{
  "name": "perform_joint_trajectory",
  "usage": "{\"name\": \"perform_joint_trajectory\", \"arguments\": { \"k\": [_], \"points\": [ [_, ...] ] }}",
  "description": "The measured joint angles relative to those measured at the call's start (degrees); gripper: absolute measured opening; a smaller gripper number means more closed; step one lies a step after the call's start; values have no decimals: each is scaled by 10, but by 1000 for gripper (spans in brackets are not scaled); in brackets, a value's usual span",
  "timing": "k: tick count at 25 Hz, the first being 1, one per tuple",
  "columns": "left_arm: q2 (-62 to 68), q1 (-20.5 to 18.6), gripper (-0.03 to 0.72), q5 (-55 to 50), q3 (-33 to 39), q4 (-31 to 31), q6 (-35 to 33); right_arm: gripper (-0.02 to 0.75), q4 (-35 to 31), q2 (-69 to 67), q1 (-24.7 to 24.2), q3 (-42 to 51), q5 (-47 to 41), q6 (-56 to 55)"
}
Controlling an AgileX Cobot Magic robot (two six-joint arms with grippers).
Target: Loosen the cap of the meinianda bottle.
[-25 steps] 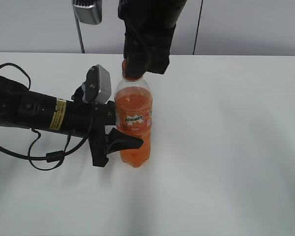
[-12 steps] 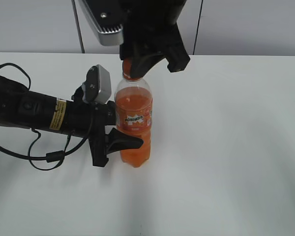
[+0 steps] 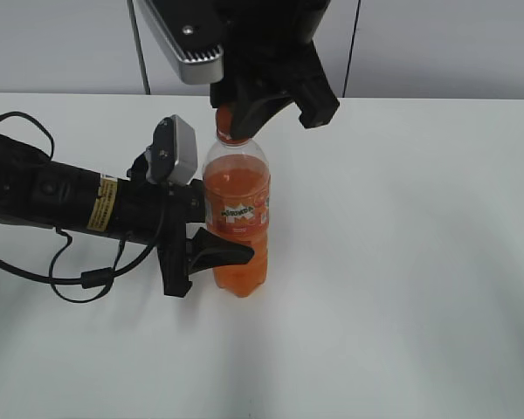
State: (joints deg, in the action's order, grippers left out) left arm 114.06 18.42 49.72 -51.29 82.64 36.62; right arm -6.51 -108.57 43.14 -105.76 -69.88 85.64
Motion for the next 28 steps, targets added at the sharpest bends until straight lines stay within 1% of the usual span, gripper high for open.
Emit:
{"name": "perform_joint_trajectory", "arguments": {
  "k": [16,21,24,28],
  "points": [
    [0,0,365,3,-2,9,-4,271,-2,7,0,3,-5,4],
    [0,0,365,3,-3,11,-4,271,-2,7,0,3,-7,34],
    [0,0,365,3,-3,11,-4,270,-2,7,0,3,-7,77],
    [0,0,365,4,-3,15,-4,270,-2,7,0,3,-7,188]
  ]
}}
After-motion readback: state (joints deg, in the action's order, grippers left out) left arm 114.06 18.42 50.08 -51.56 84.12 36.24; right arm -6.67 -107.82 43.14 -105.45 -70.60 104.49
